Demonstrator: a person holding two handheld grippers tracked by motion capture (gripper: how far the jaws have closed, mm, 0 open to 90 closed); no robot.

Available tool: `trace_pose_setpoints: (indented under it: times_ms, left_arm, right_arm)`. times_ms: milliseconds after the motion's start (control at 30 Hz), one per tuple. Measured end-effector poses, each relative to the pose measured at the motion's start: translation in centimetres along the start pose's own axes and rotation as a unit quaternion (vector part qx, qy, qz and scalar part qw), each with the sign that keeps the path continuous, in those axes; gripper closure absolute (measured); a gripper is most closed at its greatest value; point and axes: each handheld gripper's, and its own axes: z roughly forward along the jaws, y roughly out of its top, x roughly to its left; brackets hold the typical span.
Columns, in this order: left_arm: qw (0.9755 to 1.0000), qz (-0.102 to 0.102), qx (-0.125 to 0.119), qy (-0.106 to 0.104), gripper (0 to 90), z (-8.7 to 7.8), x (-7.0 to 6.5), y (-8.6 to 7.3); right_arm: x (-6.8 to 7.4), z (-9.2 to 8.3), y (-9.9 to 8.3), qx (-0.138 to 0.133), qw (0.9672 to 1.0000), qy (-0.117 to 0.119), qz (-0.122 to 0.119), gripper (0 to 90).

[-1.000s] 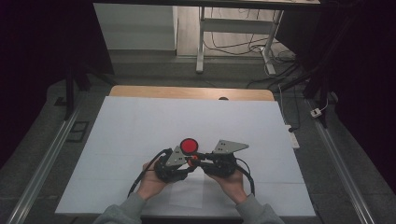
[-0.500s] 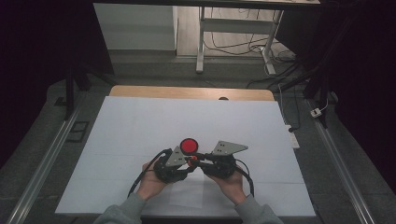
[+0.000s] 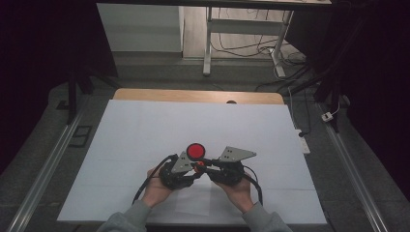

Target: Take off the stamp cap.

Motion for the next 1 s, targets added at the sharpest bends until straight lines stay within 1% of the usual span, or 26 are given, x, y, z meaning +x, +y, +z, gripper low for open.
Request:
trace_pose_setpoints:
  times_ms: [400, 533, 667, 700, 733, 767, 800, 833, 867, 900, 933, 1000]
  left_arm:
    - [1.0000, -0.002, -0.001, -0.004, 65.2, 0.0, 0.1, 0.0]
    - [1.0000, 0.001, -0.002, -0.002, 65.2, 0.0, 0.0, 0.0]
    - [1.0000, 0.005, 0.002, 0.000, 65.2, 0.0, 0.0, -0.1]
    - [0.9997, 0.011, 0.019, 0.005, 65.2, 0.1, 0.0, 0.0]
    - [0.9984, 0.032, 0.042, 0.017, 65.3, 0.4, -0.2, -0.2]
    - [0.9971, 0.041, 0.060, 0.022, 65.3, 0.9, -0.4, -0.5]
    - [0.9994, 0.005, 0.034, -0.010, 65.3, 1.1, -0.1, -0.8]
    - [0.9994, -0.014, 0.019, -0.024, 65.3, 1.1, 0.0, -0.8]
    - [0.9997, -0.006, 0.017, -0.019, 65.3, 0.9, -0.2, -0.5]
    - [0.9998, 0.003, 0.018, -0.010, 65.3, 0.8, -0.4, -0.2]
    - [0.9998, 0.003, 0.013, -0.012, 65.3, 0.6, -0.4, -0.1]
    - [0.9999, 0.004, 0.014, -0.008, 65.2, 0.5, -0.4, -0.1]
  right_arm:
    - [0.2, 0.0, -0.1, -0.004, 1.0000, -0.003, -0.006, 72.9]
    - [0.1, 0.0, -0.1, -0.005, 0.9999, -0.002, -0.009, 72.9]
    - [0.1, 0.0, -0.1, -0.004, 1.0000, -0.001, -0.007, 73.0]
    - [0.1, 0.0, -0.1, -0.003, 1.0000, -0.001, -0.005, 73.0]
    - [0.1, -0.1, -0.1, -0.016, 0.9998, -0.009, -0.006, 73.0]
    - [0.0, -0.5, 0.1, -0.030, 0.9994, -0.018, 0.001, 73.0]
    - [-0.4, -1.1, 0.4, -0.045, 0.9987, -0.021, 0.013, 73.0]
    - [-0.7, -1.8, 0.9, -0.050, 0.9983, -0.030, 0.009, 73.0]
    - [-0.8, -2.2, 1.0, -0.049, 0.9981, -0.037, -0.001, 73.0]
    - [-0.9, -2.6, 1.1, -0.052, 0.9978, -0.039, -0.004, 73.0]
    - [-1.0, -2.8, 1.1, -0.056, 0.9977, -0.038, 0.000, 73.0]
    - [-1.1, -2.7, 1.1, -0.056, 0.9979, -0.033, 0.005, 73.0]
